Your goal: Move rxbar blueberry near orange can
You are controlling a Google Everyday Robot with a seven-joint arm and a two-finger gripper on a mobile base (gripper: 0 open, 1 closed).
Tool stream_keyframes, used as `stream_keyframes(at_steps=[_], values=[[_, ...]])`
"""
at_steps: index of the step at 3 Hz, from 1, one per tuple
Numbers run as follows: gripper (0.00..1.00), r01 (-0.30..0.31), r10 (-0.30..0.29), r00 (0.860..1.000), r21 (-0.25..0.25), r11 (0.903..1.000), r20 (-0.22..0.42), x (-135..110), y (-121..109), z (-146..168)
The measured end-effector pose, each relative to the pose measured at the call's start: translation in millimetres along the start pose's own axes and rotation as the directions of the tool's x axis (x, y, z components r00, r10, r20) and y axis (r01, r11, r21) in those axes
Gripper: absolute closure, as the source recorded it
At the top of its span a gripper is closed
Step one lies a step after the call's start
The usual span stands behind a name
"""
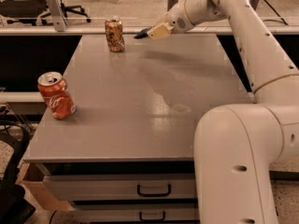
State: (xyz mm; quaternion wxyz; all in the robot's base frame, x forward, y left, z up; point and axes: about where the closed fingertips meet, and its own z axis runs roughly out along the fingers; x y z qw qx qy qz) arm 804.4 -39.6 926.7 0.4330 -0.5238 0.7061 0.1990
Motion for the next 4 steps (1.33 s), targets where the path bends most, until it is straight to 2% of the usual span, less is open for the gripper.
stream_keyframes(at_steps=[1, 4], values=[[0.84, 0.000, 0.000, 1.000, -0.004, 1.0000, 0.000, 0, 0, 4], [0.15, -0.002, 0.002, 1.000, -0.024, 0.9997, -0.001, 1, 4, 18]])
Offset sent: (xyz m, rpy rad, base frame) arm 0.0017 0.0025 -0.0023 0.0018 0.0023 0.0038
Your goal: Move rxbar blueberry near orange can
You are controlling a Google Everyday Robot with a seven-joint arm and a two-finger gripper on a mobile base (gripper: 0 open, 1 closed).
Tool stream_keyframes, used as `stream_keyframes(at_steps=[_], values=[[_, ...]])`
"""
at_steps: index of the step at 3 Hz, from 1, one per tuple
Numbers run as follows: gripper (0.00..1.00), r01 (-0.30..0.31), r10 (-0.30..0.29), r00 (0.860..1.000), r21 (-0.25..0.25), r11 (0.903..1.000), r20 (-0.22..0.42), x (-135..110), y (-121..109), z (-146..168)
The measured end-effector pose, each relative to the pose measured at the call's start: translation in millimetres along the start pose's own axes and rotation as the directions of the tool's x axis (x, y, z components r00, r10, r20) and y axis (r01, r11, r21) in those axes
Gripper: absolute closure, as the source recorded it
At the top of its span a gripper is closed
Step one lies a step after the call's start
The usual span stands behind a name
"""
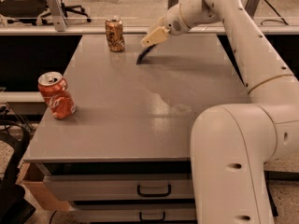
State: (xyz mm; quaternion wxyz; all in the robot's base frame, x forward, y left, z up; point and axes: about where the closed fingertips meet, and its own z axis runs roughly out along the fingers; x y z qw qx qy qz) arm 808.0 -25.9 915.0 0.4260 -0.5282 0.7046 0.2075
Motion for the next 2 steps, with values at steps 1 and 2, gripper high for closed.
stream_keyframes(at_steps=[1, 2], values=[[0.00, -0.001, 0.001, 1.000, -0.006, 1.0000, -0.001, 0.6, 1.1, 4.4], [0.00, -0.001, 0.001, 1.000, -0.006, 1.0000, -0.001, 0.6, 1.2, 4.5]])
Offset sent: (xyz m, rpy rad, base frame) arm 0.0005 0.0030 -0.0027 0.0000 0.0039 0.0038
